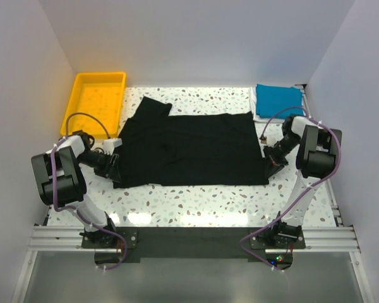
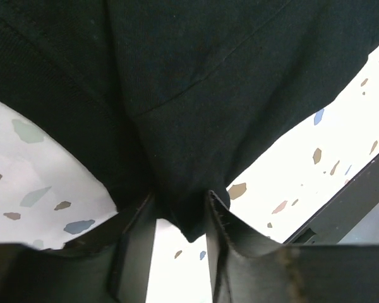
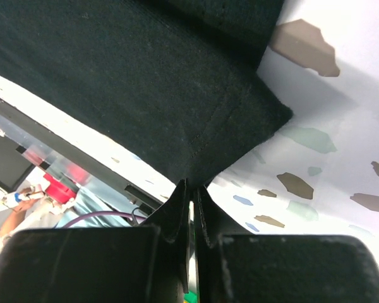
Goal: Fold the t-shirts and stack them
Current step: Fold the tshirt
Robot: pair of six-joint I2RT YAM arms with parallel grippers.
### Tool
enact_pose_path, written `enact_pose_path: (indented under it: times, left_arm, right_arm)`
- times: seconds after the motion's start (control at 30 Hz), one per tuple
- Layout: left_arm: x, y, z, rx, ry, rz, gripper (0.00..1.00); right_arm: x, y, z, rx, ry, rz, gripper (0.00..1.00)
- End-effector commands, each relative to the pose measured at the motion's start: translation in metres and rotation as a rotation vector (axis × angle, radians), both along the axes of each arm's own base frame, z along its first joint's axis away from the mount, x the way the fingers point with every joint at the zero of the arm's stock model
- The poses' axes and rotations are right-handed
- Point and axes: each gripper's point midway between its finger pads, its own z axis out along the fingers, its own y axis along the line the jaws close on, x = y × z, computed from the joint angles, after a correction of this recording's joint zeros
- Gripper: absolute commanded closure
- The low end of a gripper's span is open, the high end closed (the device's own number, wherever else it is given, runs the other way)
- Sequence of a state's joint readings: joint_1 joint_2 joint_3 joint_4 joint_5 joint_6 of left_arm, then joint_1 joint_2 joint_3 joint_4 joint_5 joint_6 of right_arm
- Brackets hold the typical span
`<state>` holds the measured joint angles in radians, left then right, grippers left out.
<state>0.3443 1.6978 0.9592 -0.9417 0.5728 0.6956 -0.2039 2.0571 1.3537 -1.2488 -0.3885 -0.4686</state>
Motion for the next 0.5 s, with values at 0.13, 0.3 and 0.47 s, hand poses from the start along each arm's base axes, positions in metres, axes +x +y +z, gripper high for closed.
enact_pose_path:
  times: [0.13, 0.3, 0.47]
  left_arm:
    - [0.004, -0.007, 0.001, -0.042, -0.012, -0.015, 0.70]
    - [0.007, -0.004, 0.006, -0.026, -0.025, -0.019, 0.80]
    - [0.016, 0.005, 0.018, 0.003, -0.043, -0.026, 0.84]
  right_arm:
    - [0.006, 0.002, 0.011, 0.025, -0.026, -0.007, 1.00]
    - [0.009, -0.001, 0.015, 0.012, -0.053, 0.004, 1.00]
    - [0.014, -0.004, 0.023, -0.002, -0.082, 0.018, 1.00]
